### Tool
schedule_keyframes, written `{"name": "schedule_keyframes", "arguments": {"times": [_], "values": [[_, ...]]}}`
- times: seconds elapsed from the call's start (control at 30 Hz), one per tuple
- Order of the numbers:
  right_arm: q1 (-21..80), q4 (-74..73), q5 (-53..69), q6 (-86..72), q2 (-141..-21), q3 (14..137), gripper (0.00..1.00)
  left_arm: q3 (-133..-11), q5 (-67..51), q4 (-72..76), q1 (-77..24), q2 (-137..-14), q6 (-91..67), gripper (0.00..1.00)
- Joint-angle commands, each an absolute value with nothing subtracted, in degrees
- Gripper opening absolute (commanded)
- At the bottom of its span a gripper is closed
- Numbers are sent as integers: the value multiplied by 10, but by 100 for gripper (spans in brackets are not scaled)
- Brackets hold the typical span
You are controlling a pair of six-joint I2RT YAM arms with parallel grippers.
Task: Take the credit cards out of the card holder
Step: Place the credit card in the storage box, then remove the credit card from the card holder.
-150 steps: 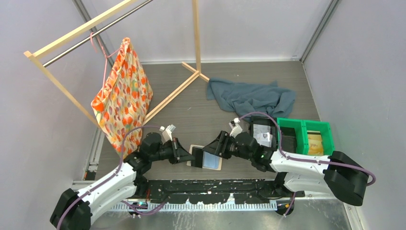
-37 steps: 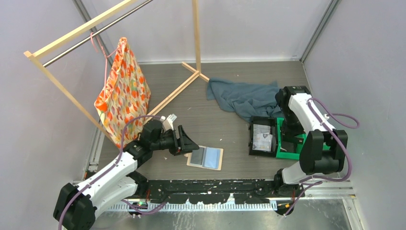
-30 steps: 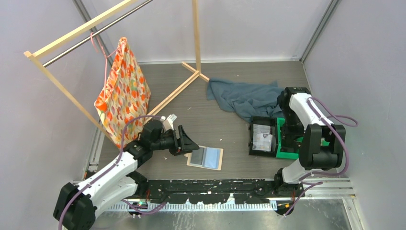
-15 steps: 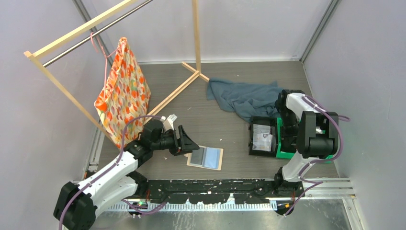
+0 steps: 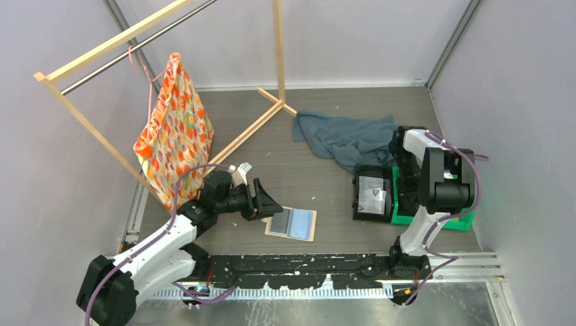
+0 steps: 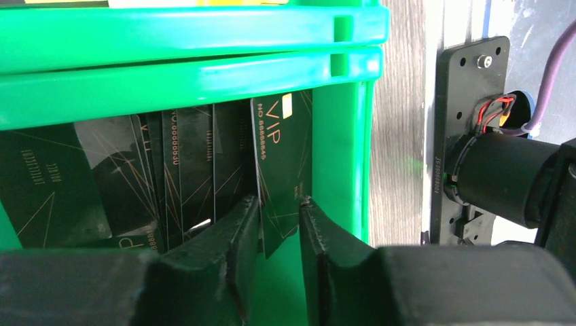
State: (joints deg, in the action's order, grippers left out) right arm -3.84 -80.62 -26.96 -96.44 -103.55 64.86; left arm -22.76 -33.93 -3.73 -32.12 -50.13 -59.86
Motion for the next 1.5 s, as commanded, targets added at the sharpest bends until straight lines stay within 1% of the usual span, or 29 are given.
{"name": "schedule_keyframes", "arguments": {"times": [0.0,0.2,0.37,0.53,0.57,0.63,0.73,0.8,0.87,0.9,0.97,1.0,1.07,1.13,1.2,1.27,1.37,1.47], "values": [[-39,-804,-295,-951,-1012,666,35,-227,-347,-11,-318,-498,-601,64],[-39,-825,-302,-945,-972,684,35,-226,-350,-2,-318,-507,-602,63],[-39,-845,-318,-935,-910,701,34,-220,-350,-3,-318,-506,-602,63],[-16,-812,-333,-883,-827,708,29,-217,-356,20,-319,-504,-596,63],[-3,-790,-339,-861,-804,706,28,-219,-356,18,-319,-504,-591,63],[65,-742,-363,-815,-753,696,24,-221,-351,15,-319,-507,-583,64],[177,-661,-404,-771,-674,661,24,-216,-348,31,-319,-526,-580,64],[245,-563,-386,-699,-618,609,27,-212,-348,46,-319,-541,-580,63],[295,-434,-305,-608,-574,538,29,-218,-348,46,-319,-555,-569,63],[317,-366,-258,-583,-555,501,34,-221,-340,42,-319,-561,-561,63],[367,-266,-198,-572,-532,435,46,-233,-319,10,-318,-573,-546,63],[393,-254,-191,-576,-532,416,48,-239,-308,-3,-318,-580,-540,63],[436,-259,-204,-589,-549,402,48,-246,-298,-26,-318,-594,-533,62],[493,-261,-220,-596,-570,395,44,-243,-298,-23,-318,-606,-535,61],[561,-235,-228,-607,-589,386,43,-240,-295,-17,-318,-618,-536,61],[604,-214,-233,-617,-617,384,41,-241,-295,-14,-318,-629,-533,60],[637,-184,-231,-629,-659,384,33,-244,-294,-12,-318,-646,-526,59],[642,-135,-208,-643,-696,369,26,-244,-283,-6,-318,-657,-517,59]]}}
